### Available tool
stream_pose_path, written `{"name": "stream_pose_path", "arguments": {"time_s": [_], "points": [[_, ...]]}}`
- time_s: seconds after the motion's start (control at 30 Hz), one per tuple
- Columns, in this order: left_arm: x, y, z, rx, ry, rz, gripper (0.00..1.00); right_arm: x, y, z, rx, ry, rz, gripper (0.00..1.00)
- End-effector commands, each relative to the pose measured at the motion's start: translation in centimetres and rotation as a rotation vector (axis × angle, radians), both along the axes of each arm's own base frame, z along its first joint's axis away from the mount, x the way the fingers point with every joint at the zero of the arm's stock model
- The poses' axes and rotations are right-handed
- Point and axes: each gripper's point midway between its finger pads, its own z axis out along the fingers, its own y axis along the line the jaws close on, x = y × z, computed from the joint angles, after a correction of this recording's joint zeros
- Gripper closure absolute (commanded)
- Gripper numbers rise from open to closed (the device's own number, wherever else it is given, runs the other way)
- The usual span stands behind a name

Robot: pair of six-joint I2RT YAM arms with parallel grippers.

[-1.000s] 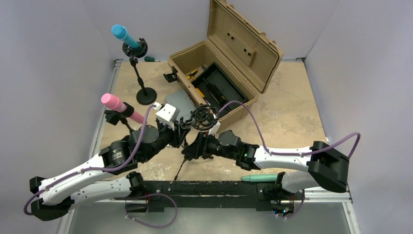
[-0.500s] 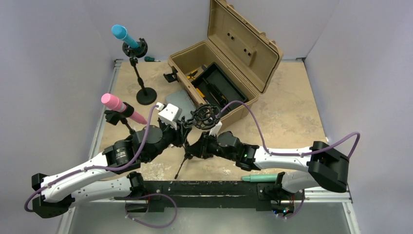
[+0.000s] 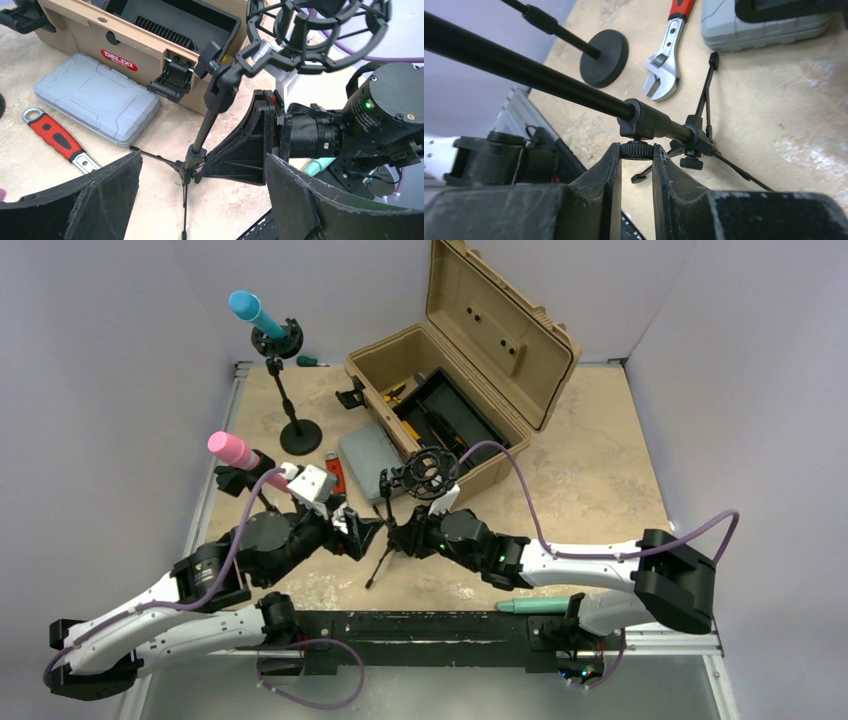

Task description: Remove the microphone from the stand

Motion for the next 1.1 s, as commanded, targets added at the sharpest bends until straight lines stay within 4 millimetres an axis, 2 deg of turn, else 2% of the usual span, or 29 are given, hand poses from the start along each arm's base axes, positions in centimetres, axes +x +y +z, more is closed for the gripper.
{"name": "stream_pose_path", "arguments": {"time_s": [0.0, 0.17, 0.27, 0.37, 0.43, 0.6, 0.7, 0.77, 0.87, 0.97, 1.07], "points": [[-1.1, 1.8, 1.7, -0.004, -0.039, -0.031, 0.10, 2.5, -3.3, -3.8, -0.283, -0.078, -0.121, 1.00], [-1.3, 3.7, 3.8, -0.029, -0.089, -0.010, 0.08, 2.2, -3.2, -4.1, -0.314, -0.082, -0.122, 1.00], [-1.2, 4.4, 5.8, -0.032, -0.141, -0.002, 0.06, 1.2, -2.1, -3.2, -0.246, -0.056, -0.062, 0.97], [-0.9, 4.5, 8.2, -0.023, -0.200, -0.006, 0.06, -0.2, -1.0, -1.2, -0.131, -0.035, 0.006, 0.66], [-0.6, 4.1, 10.0, -0.017, -0.238, -0.011, 0.05, -1.0, -0.7, 0.1, -0.048, -0.013, 0.032, 0.50], [0.0, 2.9, 14.6, -0.039, -0.361, -0.034, 0.04, -2.3, -1.5, 1.7, 0.119, 0.103, 0.080, 0.34], [0.3, 2.3, 17.3, -0.043, -0.434, -0.043, 0.03, -3.1, -2.3, 3.0, 0.245, 0.158, 0.124, 0.30], [0.6, 2.0, 18.3, -0.036, -0.467, -0.041, 0.03, -3.2, -3.0, 4.1, 0.331, 0.194, 0.131, 0.29], [0.8, 1.7, 18.1, -0.019, -0.480, -0.039, 0.03, -3.1, -3.5, 5.2, 0.437, 0.238, 0.148, 0.29], [0.7, 1.3, 16.9, -0.003, -0.474, -0.061, 0.03, -2.8, -3.5, 6.2, 0.518, 0.281, 0.149, 0.30], [0.5, 1.5, 16.0, 0.008, -0.475, -0.074, 0.03, -2.5, -3.3, 6.7, 0.592, 0.337, 0.155, 0.35]]}}
